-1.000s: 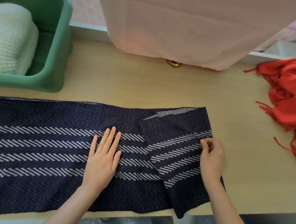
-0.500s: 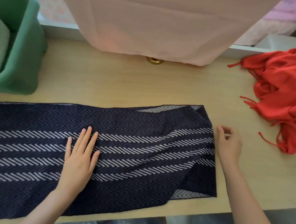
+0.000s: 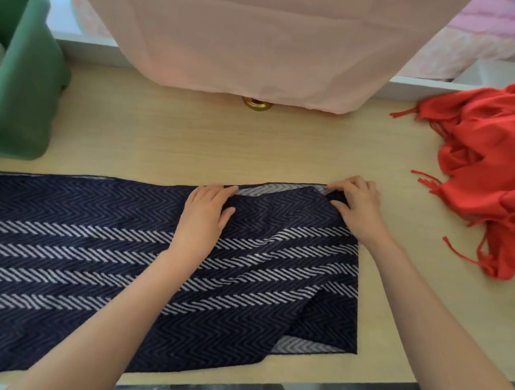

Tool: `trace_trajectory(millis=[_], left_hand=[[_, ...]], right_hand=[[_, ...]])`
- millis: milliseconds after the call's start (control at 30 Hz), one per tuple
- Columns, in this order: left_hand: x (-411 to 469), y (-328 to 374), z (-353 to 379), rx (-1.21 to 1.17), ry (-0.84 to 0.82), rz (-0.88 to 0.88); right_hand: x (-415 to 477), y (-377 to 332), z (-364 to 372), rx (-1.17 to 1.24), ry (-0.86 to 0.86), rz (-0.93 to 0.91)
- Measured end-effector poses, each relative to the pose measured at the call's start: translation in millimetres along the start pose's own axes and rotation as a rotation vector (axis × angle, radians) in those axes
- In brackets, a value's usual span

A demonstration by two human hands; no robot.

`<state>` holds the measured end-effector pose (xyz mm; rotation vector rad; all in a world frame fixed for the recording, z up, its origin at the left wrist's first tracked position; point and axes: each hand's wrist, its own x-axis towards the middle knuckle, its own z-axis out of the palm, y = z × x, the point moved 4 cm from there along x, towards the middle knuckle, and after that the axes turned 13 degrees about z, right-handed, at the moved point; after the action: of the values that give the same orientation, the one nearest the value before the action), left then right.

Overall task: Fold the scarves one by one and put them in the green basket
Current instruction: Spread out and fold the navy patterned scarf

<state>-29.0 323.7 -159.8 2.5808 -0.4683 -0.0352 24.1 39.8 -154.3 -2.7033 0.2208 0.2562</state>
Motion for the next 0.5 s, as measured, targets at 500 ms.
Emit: trace_trajectory(millis=[500], left_hand=[[28, -3, 4, -0.065, 0.037, -0.083]], right_hand=[[17, 17, -2, 0.084, -0.065, -0.194]])
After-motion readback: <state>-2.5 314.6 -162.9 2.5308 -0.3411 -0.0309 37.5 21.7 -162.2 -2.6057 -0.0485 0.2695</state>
